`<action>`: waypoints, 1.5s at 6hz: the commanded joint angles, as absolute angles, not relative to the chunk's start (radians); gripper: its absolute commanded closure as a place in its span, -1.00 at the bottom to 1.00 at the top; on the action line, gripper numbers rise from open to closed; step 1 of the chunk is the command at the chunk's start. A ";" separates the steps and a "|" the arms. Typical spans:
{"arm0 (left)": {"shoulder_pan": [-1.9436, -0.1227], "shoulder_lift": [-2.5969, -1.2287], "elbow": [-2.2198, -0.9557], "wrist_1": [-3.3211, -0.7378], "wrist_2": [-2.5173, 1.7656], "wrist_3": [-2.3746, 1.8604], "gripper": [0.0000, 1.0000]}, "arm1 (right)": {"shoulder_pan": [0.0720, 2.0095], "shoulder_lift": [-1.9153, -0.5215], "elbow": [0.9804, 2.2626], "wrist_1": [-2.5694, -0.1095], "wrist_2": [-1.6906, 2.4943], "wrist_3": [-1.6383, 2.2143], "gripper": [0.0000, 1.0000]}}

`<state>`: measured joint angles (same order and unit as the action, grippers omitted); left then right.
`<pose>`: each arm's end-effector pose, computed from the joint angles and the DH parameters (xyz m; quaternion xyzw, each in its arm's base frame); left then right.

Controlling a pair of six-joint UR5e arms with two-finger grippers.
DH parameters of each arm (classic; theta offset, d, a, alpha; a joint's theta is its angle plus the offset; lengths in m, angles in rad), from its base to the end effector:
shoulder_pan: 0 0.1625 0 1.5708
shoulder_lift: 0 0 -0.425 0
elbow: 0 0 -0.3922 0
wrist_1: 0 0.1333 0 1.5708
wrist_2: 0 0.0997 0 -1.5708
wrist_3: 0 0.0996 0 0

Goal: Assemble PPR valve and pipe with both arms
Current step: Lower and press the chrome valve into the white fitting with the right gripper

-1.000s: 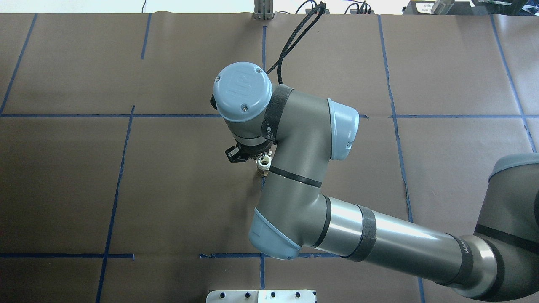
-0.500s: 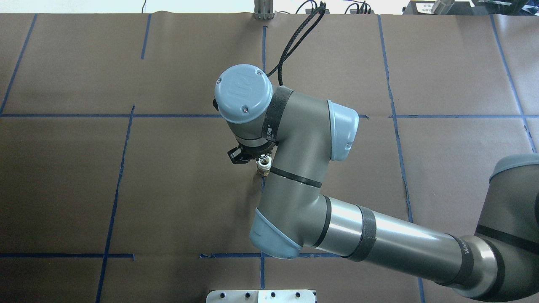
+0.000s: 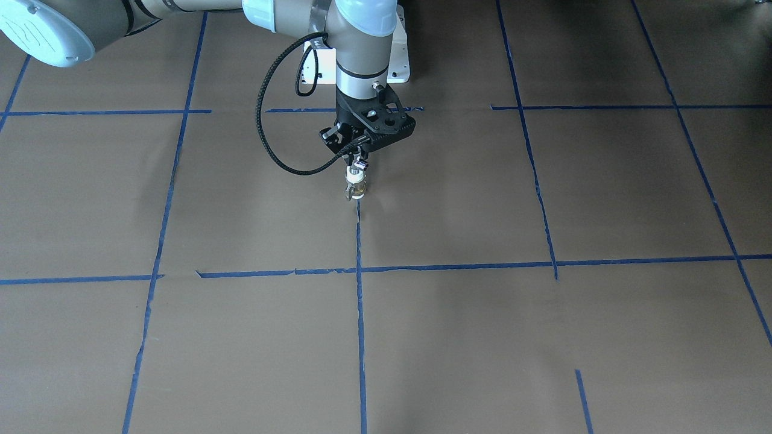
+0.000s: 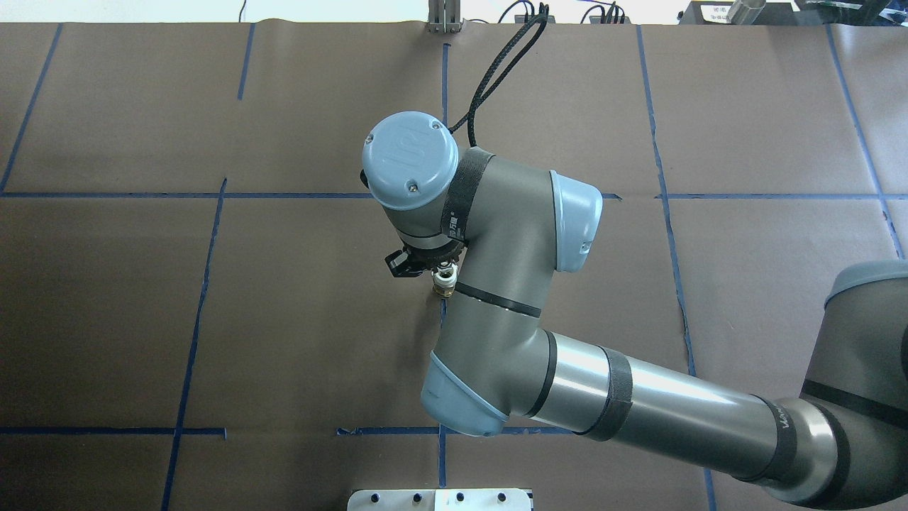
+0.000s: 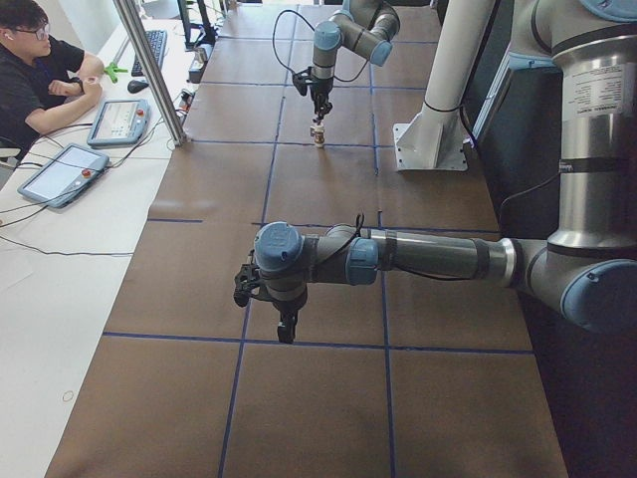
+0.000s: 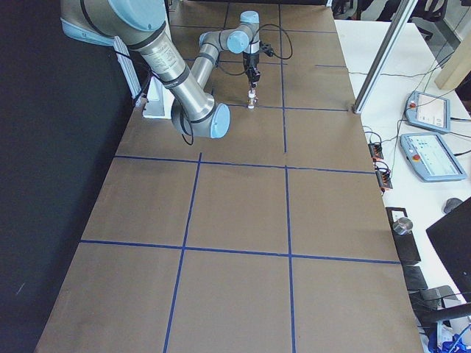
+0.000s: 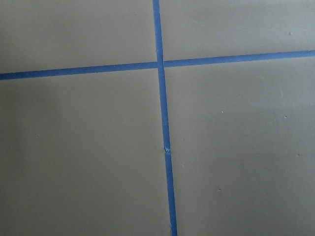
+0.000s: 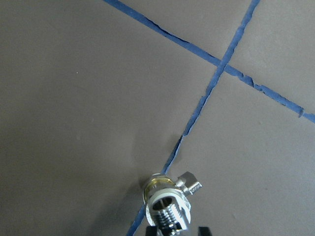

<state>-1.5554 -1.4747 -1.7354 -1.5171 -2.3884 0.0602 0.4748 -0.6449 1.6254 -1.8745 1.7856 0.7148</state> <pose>-0.0537 -0.4521 0.6253 0.0157 0.3972 0.0376 0.9168 -0.5683 -0.4181 0.1056 0.1242 -0.3221 -0.2126 0.9141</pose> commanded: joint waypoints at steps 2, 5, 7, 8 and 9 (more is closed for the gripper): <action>-1.555 -1.476 -1.733 -1.517 -2.388 0.060 -1.00 | 0.466 -0.647 1.623 -1.873 1.783 0.715 1.00; -1.555 -1.476 -1.732 -1.517 -2.388 0.060 -1.00 | 0.443 -0.658 1.621 -1.871 1.747 0.712 1.00; -1.555 -1.476 -1.732 -1.517 -2.388 0.060 -1.00 | 0.443 -0.660 1.620 -1.871 1.747 0.704 1.00; -1.555 -1.476 -1.730 -1.517 -2.388 0.060 -1.00 | 0.443 -0.658 1.620 -1.871 1.749 0.703 0.98; -1.555 -1.476 -1.732 -1.517 -2.388 0.060 -1.00 | 0.443 -0.657 1.620 -1.871 1.749 0.707 0.64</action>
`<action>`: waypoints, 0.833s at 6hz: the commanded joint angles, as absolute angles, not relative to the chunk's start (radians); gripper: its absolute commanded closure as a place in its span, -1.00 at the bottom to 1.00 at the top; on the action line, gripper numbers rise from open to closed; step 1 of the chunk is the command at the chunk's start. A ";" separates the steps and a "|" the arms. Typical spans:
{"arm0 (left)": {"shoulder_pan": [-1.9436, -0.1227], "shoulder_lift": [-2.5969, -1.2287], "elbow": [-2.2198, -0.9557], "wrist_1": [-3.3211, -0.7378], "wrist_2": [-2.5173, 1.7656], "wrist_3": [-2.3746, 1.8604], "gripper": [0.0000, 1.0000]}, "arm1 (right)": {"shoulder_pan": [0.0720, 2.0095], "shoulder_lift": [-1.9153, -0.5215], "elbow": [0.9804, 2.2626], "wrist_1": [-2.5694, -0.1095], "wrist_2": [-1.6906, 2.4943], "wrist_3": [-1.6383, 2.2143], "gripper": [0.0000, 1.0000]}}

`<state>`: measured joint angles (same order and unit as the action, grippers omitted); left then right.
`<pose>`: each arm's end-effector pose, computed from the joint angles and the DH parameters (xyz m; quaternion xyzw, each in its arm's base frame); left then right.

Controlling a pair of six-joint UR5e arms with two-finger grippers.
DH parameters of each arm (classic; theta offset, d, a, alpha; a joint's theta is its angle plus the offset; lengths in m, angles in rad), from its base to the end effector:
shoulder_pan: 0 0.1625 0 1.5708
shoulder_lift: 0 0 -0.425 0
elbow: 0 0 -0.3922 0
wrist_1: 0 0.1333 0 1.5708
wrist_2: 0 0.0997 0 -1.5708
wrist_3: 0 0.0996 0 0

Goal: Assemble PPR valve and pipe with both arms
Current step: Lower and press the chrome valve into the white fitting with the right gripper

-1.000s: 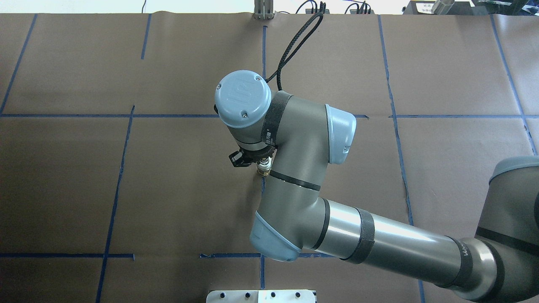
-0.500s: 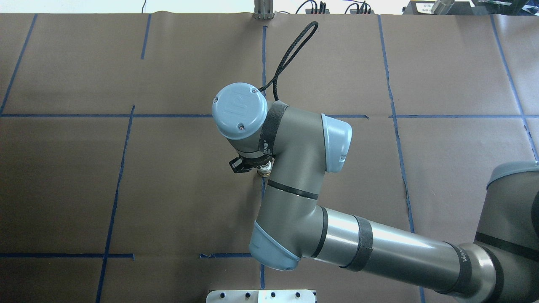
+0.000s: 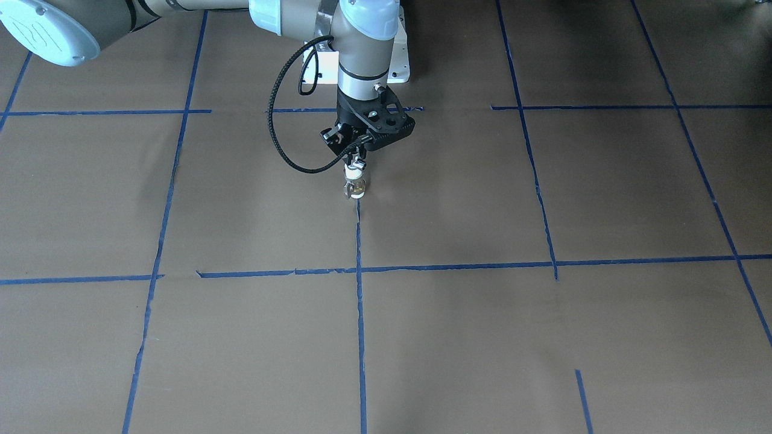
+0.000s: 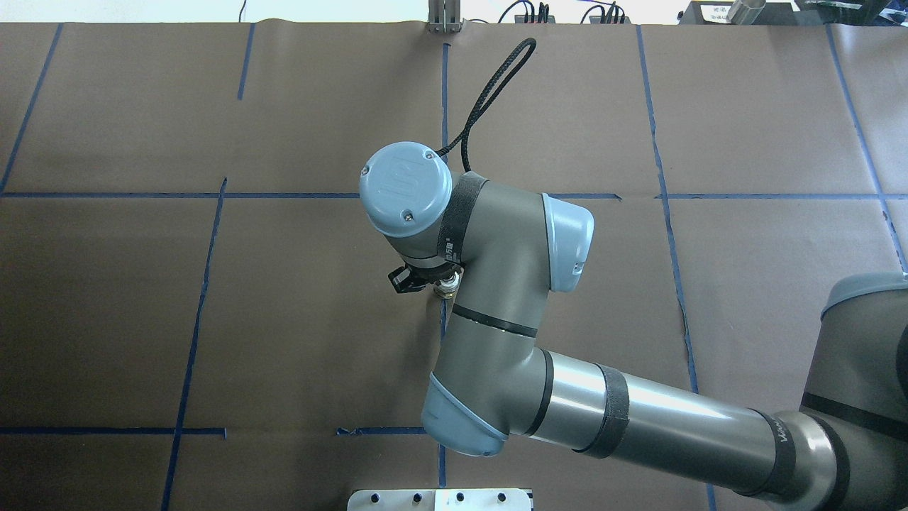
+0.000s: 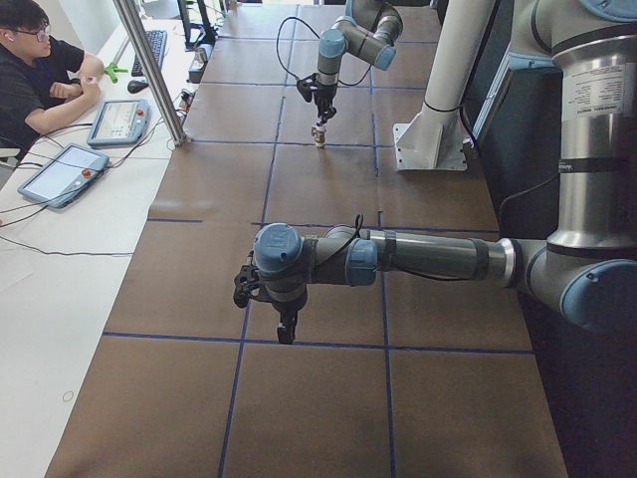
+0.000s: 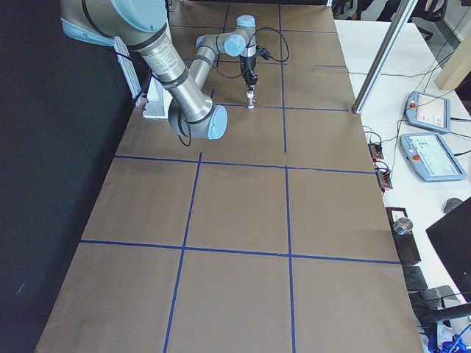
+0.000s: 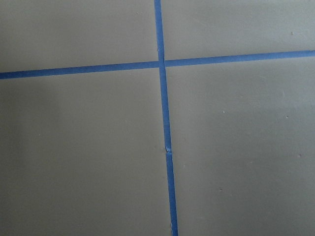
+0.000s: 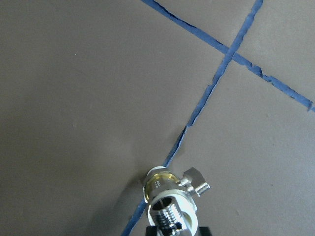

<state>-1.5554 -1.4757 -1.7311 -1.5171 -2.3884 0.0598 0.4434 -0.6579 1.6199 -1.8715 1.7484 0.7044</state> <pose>-0.0537 -0.4524 0.6270 0.0141 0.3973 0.0368 0.9168 -0.5822 -0.4046 0.1168 0.1304 -0.3076 -0.2259 0.9151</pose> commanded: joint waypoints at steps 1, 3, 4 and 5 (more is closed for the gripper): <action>-1.555 -1.477 -1.733 -1.517 -2.388 0.060 -1.00 | 0.442 -0.658 1.620 -1.870 1.749 0.718 -0.19; -1.555 -1.477 -1.735 -1.517 -2.388 0.060 -1.00 | 0.442 -0.657 1.620 -1.870 1.750 0.718 -0.71; -1.555 -1.477 -1.736 -1.517 -2.388 0.058 -1.00 | 0.442 -0.655 1.621 -1.871 1.750 0.718 -0.91; -1.555 -1.477 -1.736 -1.517 -2.388 0.058 -1.00 | 0.442 -0.655 1.626 -1.871 1.750 0.718 -0.93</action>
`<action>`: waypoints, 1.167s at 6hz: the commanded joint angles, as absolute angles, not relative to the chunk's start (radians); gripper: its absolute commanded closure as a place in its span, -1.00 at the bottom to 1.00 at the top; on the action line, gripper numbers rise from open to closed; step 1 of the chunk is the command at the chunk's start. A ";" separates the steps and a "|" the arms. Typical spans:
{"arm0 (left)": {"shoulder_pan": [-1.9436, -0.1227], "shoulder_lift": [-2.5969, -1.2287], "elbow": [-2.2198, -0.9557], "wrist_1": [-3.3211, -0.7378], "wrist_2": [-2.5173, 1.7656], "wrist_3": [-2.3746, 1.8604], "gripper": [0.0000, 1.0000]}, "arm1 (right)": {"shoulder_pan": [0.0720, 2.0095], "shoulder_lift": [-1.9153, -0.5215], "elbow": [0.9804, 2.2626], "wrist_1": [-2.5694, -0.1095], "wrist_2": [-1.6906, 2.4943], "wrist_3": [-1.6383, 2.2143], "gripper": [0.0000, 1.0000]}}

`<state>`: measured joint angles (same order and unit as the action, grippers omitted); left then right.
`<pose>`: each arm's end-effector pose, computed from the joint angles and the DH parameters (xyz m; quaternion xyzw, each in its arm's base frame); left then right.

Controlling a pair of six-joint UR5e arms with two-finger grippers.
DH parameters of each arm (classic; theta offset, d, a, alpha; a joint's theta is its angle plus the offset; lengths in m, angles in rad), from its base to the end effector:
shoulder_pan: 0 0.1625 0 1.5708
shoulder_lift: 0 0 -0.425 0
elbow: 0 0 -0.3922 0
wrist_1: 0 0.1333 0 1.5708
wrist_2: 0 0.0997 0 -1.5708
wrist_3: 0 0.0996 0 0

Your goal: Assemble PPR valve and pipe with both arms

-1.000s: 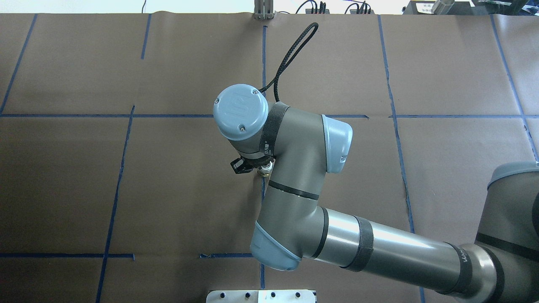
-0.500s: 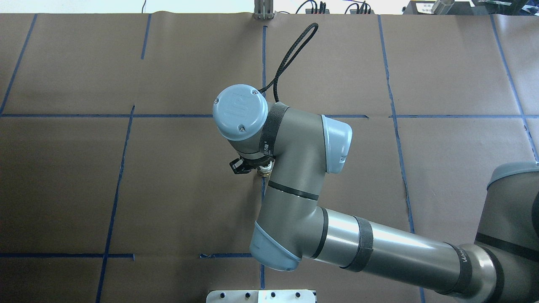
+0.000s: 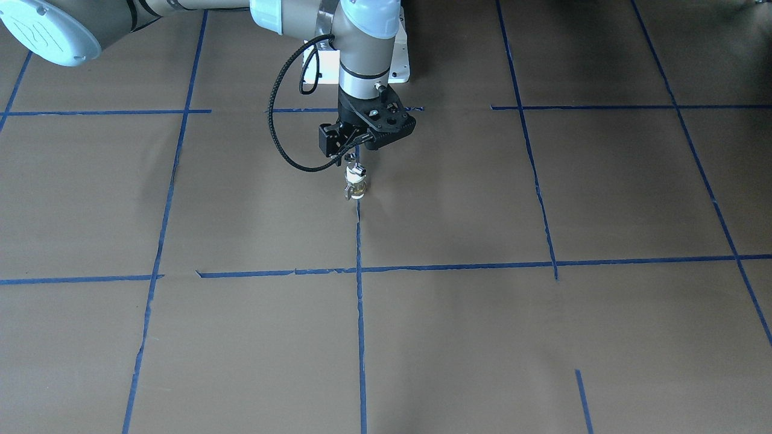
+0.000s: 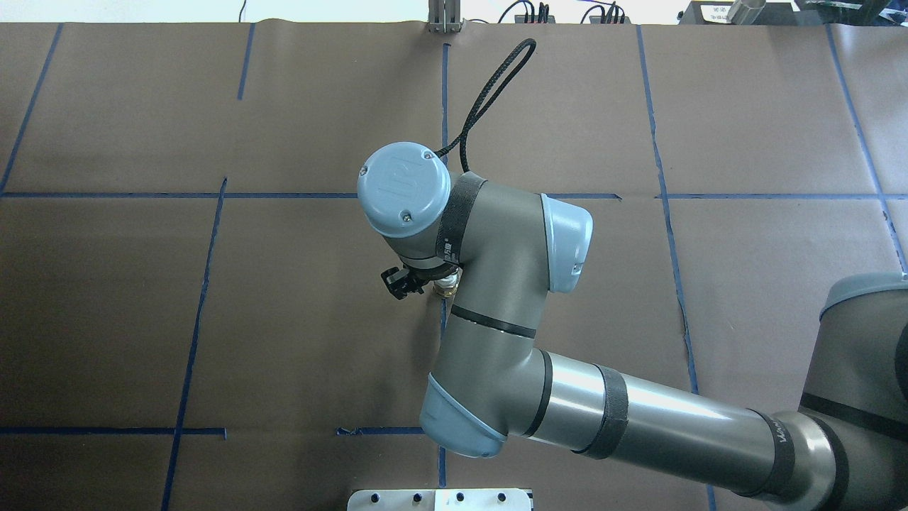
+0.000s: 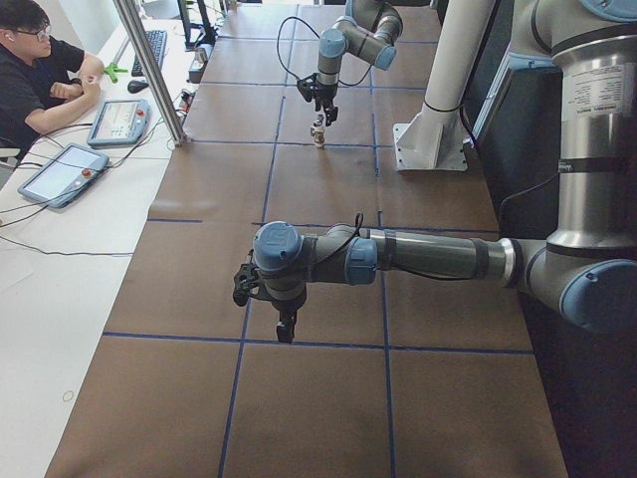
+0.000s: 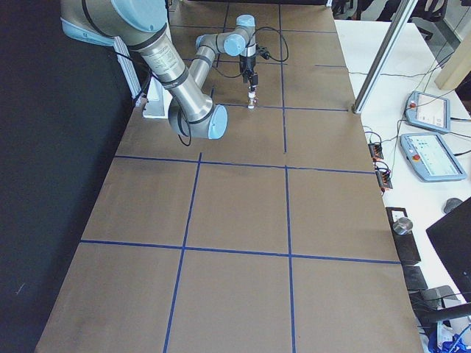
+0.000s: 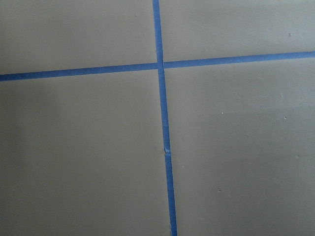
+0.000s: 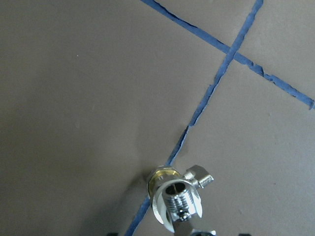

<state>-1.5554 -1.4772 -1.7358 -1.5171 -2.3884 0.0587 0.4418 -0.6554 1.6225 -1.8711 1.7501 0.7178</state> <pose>-0.0537 -0.4533 0.6240 0.0167 0.3972 0.0375 0.9168 -0.5821 -0.4031 0.1140 0.1291 -0.3110 -0.2208 0.9153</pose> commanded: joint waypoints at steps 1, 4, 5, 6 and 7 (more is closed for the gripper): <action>-1.555 -1.477 -1.736 -1.517 -2.388 0.060 -1.00 | 0.466 -0.652 1.637 -1.873 1.758 0.715 -0.98; -1.551 -1.485 -1.714 -1.516 -2.385 0.067 -1.00 | 0.809 -0.766 1.621 -1.868 2.036 0.451 -0.99; -1.549 -1.482 -1.707 -1.514 -2.376 0.067 -1.00 | 0.907 -0.817 1.594 -1.862 2.080 0.317 -0.99; -1.548 -1.476 -1.700 -1.516 -2.382 0.061 -1.00 | 1.016 -0.878 1.547 -1.861 2.147 0.144 -0.99; -1.549 -1.468 -1.684 -1.513 -2.375 0.063 -1.00 | 1.113 -0.958 1.545 -1.853 2.196 -0.008 -0.99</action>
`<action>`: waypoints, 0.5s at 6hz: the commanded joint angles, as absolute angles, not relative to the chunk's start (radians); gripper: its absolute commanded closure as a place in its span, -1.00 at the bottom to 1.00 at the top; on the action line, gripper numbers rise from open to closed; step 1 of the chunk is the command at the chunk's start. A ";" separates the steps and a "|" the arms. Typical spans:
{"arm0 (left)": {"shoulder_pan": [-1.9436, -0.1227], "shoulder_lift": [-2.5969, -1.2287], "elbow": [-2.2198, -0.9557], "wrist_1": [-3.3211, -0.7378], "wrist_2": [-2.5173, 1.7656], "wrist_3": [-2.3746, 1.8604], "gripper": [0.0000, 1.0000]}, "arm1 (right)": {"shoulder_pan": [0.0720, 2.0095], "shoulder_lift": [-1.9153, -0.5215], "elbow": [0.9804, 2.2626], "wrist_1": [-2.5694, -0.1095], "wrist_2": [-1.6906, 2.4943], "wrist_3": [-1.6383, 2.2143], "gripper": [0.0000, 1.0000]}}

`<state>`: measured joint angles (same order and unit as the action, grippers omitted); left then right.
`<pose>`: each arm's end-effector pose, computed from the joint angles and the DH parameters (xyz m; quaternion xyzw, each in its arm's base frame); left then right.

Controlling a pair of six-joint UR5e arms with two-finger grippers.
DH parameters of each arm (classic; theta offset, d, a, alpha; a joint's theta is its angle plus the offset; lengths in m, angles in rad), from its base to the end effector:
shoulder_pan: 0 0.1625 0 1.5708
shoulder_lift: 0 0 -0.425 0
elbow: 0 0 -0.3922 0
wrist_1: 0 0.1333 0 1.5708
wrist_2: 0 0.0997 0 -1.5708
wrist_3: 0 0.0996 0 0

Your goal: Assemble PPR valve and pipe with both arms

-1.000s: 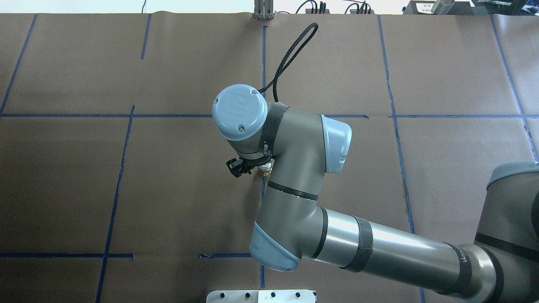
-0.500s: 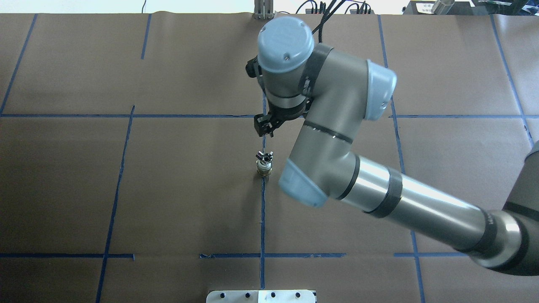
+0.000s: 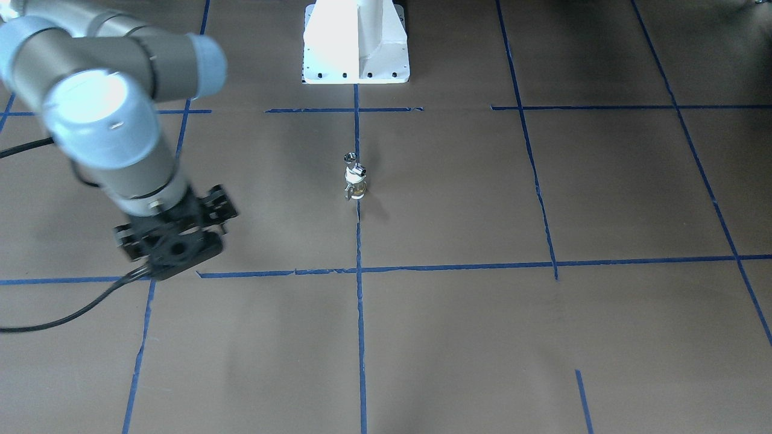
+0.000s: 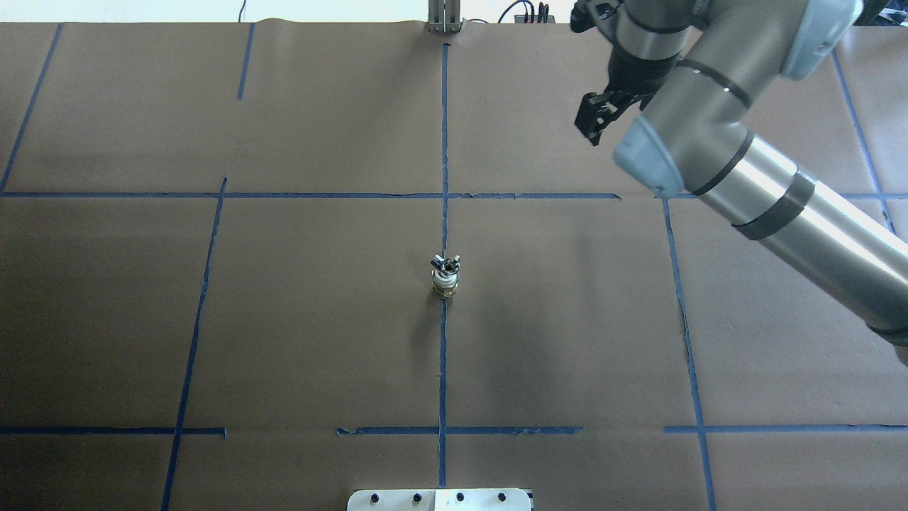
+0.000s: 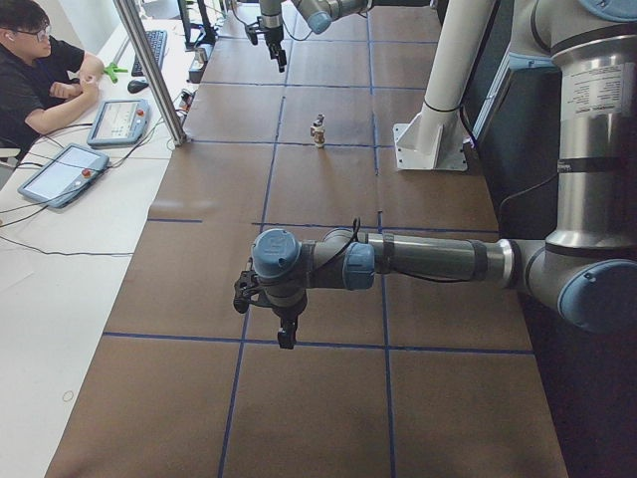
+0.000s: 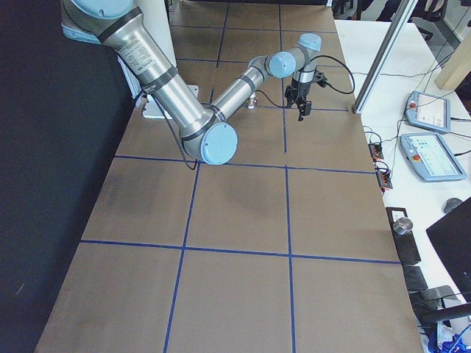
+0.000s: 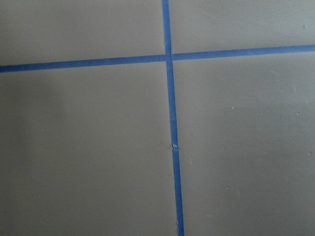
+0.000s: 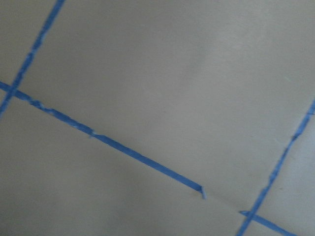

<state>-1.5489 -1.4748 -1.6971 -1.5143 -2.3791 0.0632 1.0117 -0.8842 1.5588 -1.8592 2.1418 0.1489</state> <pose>-0.0514 -0.4504 0.6450 -0.0039 0.3934 0.0340 0.9187 -0.3037 -0.6352 0.2863 0.0769 -0.3231 -0.2447 0.9109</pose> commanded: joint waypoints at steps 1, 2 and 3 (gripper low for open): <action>-1.549 -1.465 -1.687 -1.514 -2.375 0.063 -1.00 | 1.229 -1.062 1.545 -1.852 2.271 -0.164 -0.99; -1.551 -1.465 -1.703 -1.516 -2.372 0.066 -1.00 | 1.340 -1.166 1.551 -1.852 2.302 -0.311 -1.00; -1.551 -1.463 -1.704 -1.514 -2.372 0.067 -1.00 | 1.464 -1.284 1.555 -1.850 2.357 -0.334 -1.00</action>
